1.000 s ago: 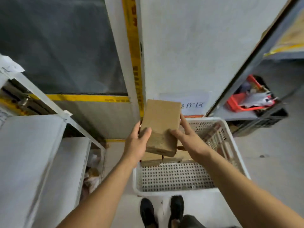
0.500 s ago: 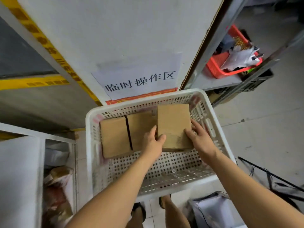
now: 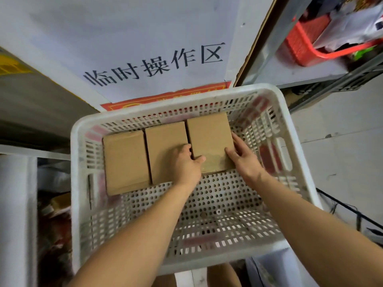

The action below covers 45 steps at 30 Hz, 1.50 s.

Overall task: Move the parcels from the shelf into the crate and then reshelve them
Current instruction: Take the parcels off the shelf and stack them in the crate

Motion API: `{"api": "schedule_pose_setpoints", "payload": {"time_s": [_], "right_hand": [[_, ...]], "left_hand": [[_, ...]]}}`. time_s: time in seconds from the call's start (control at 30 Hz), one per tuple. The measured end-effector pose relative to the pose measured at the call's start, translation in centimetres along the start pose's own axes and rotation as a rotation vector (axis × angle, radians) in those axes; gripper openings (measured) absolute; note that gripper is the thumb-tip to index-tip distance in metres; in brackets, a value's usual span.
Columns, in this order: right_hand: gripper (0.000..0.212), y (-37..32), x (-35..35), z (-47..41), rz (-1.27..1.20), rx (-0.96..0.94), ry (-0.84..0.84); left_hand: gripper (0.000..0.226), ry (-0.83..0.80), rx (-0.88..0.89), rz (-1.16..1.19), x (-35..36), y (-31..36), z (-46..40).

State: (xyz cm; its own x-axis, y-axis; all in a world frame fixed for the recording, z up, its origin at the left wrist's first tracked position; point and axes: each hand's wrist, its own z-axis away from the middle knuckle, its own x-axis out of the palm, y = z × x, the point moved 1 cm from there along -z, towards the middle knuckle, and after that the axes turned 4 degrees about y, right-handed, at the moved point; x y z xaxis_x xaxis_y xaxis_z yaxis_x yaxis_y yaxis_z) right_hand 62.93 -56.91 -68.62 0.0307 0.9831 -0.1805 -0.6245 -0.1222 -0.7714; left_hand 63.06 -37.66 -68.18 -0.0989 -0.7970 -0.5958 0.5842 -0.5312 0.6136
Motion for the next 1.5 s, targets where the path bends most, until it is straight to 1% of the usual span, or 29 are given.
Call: {"api": "schedule_pose_setpoints", "payload": {"time_s": [0.1, 0.2, 0.43, 0.57, 0.7, 0.83, 1.0, 1.1, 1.23, 1.4, 1.5], "right_hand": [[0.062, 0.5, 0.6, -0.1, 0.09, -0.025, 0.036], [0.062, 0.6, 1.0, 0.0, 0.197, -0.058, 0.065], [0.073, -2.7, 2.5, 3.2, 0.35, -0.06, 0.106], [0.076, -4.7, 3.3, 5.7, 0.48, -0.109, 0.111], [0.066, -7.8, 5.1, 9.4, 0.523, -0.152, 0.086], [0.051, -12.1, 9.3, 14.4, 0.555, -0.285, -0.024], [0.046, -18.4, 16.0, 22.5, 0.726, -0.437, -0.099], [0.043, -22.5, 20.1, 27.0, 0.83, -0.57, -0.14], [0.042, -28.0, 25.5, 32.1, 0.965, -0.767, -0.243], [0.043, -34.3, 32.2, 37.0, 0.999, -0.993, -0.408], [0.042, -37.1, 36.3, 40.1, 1.0, -1.117, -0.5]], "left_hand": [[0.063, 0.047, 0.025, -0.021, 0.5, -0.3, -0.2], [0.062, 0.054, 0.033, -0.013, 0.3, -0.3, -0.1], [0.048, -0.089, 0.09, 0.029, -3.3, -0.6, 1.1], [0.039, -0.107, 0.125, 0.038, -7.5, -1.1, 2.4], [0.03, -0.072, 0.221, 0.003, -12.6, -1.7, 4.4], [0.028, -0.018, 0.293, -0.022, -19.5, -2.4, 7.2], [0.028, 0.122, 0.317, -0.051, -30.7, -3.6, 11.2], [0.025, 0.239, 0.303, -0.072, -37.4, -4.6, 13.8], [0.029, 0.406, 0.297, -0.079, -46.0, -6.1, 17.3], [0.033, 0.604, 0.209, -0.085, -55.1, -7.3, 22.7], [0.033, 0.762, 0.134, -0.068, -59.4, -8.2, 26.7]]}}
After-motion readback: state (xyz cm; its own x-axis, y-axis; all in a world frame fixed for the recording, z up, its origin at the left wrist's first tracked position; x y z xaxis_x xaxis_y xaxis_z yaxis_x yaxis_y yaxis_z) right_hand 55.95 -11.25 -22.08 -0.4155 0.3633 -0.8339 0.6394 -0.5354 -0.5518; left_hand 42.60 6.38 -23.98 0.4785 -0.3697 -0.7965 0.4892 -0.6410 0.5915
